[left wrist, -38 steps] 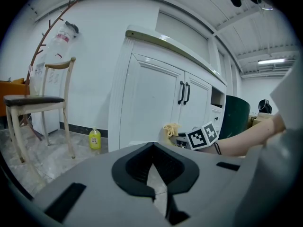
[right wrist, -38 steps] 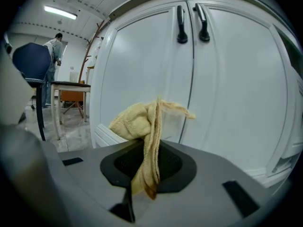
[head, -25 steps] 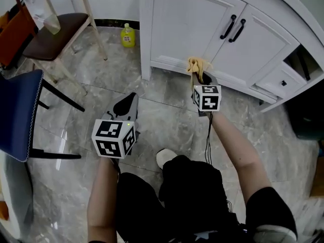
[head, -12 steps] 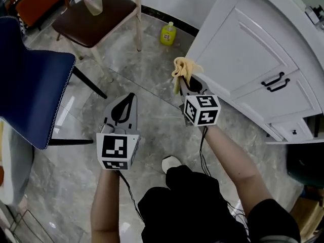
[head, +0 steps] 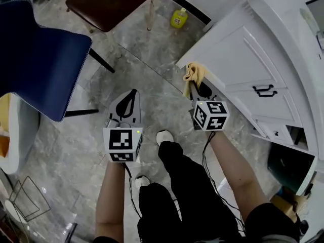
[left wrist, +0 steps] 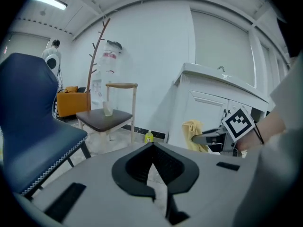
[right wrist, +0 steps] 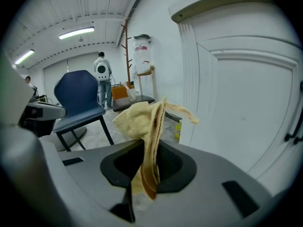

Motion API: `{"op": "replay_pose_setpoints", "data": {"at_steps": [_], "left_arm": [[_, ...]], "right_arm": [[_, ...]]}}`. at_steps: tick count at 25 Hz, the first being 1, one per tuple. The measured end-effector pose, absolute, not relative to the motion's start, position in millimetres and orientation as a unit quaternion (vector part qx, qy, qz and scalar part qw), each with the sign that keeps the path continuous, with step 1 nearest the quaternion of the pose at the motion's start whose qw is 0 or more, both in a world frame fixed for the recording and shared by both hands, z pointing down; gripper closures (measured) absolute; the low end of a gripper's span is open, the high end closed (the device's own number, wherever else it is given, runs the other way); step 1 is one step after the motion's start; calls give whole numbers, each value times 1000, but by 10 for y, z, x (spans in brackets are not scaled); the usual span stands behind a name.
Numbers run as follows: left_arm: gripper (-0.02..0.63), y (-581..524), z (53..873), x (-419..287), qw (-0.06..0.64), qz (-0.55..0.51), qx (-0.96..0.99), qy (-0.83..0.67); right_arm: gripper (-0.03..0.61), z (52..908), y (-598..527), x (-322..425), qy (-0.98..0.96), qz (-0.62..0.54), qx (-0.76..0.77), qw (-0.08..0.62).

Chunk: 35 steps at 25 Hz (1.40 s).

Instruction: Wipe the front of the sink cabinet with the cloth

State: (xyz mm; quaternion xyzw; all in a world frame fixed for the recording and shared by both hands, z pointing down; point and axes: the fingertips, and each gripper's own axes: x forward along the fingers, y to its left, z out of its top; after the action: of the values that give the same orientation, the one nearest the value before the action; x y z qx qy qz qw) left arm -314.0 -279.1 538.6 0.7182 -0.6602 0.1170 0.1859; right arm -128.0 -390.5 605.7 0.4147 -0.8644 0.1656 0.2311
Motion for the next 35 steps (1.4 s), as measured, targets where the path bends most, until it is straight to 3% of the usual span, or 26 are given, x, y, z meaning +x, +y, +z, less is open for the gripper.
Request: {"op": "replay_pose_setpoints", "data": {"at_steps": [15,23,35], "left_arm": [[597,-1186,3409,-3466,209,106,688,-686],[597,-132,2671,-3572,207,130,687,-685],[597,914,2078,-3175,225,84,633,-736]], "right_arm": [[499,3943,-2483,-1749,-889,141,370,230],[499,2857,-1494,-1632,-883,136,387,229],[499,2168,-765,-1410,-909,118,338,214]]}}
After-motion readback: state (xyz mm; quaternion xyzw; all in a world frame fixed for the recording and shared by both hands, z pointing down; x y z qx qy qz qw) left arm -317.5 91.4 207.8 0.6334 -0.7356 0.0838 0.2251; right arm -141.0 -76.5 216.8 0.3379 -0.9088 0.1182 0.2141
